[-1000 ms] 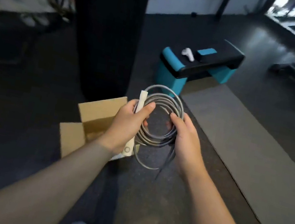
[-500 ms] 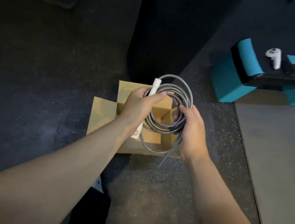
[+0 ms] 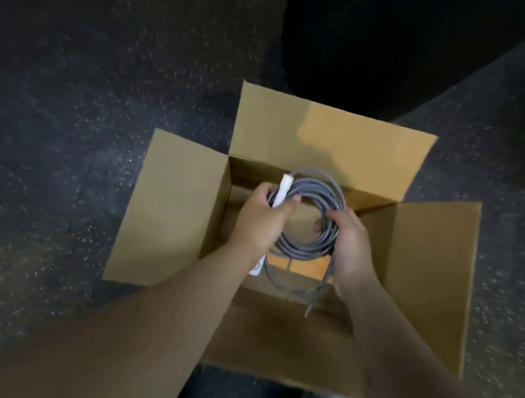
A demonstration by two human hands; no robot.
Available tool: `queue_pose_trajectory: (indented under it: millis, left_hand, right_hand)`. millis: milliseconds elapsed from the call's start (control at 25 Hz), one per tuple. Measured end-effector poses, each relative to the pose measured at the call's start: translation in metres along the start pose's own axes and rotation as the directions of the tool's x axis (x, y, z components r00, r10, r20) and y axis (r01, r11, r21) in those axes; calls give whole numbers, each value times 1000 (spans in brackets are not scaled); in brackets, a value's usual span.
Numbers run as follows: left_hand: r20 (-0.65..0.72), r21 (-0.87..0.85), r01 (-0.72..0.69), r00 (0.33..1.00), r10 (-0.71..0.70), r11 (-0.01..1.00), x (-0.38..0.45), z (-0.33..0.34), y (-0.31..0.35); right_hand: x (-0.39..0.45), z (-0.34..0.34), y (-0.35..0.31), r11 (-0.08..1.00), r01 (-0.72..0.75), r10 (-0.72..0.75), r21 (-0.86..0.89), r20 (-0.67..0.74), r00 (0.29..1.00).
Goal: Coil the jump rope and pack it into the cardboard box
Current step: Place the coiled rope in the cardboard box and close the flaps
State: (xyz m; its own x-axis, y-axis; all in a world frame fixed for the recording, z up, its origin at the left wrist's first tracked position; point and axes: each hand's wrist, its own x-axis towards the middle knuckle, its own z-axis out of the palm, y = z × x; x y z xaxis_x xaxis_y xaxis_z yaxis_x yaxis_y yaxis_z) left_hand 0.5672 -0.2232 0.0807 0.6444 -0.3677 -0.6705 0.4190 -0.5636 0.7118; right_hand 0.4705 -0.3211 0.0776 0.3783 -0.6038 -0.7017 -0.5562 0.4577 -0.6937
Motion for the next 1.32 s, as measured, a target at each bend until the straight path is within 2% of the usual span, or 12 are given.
queue_pose_trajectory:
  millis: [160,240,280,360,400,480,720,880,1000,1120,1200,1320]
  left_hand:
    - [-53,24,57,997,-56,998,61,31,-67]
    - [-74,95,47,996,-40,994,82,46,-93]
    - [-109,186,29,994,-9,982,88,53,-104]
    - [-204,376,19,977,63,926,91,63,-118]
    - [-244,442,18,965,101,897,88,65,-120]
    - [-273,522,7,949,160,853,82,66,-121]
    - [-219,559,45,971,95,828,58,49,-93]
    - [-206,592,21,970,126,805,13,22,-33]
    - [-244,559,17,959,145,829,-28,-5,21]
    - [-261,581,-7,945,195,814,-54,-32,60]
    - [-280,617,1,935,219,787,-62,-52,73]
    - [-384,677,123,900,205,726,-56,-85,62]
  right_hand:
    - [76,5,54,989,-90,94,-114,31,995]
    - [102,6,77,967,-58,69,-249,34,997]
    - [109,7,87,925,5,1,-381,15,1000]
    - [108,12,102,759,147,-210,-635,-24,978]
    - [102,14,107,664,175,-290,-727,-34,956]
    - [94,19,111,520,173,-343,-836,-20,939]
    - [73,13,88,478,161,-232,-863,52,971]
    - [20,3,27,523,165,-164,-836,92,982]
    - [-28,-9,-22,566,165,-163,-808,86,983]
    - [-65,-22,-56,559,161,-177,-813,73,981]
    - [-78,-33,-69,508,157,-197,-847,63,978]
    - [-75,-57,-68,271,80,-274,-959,3,962]
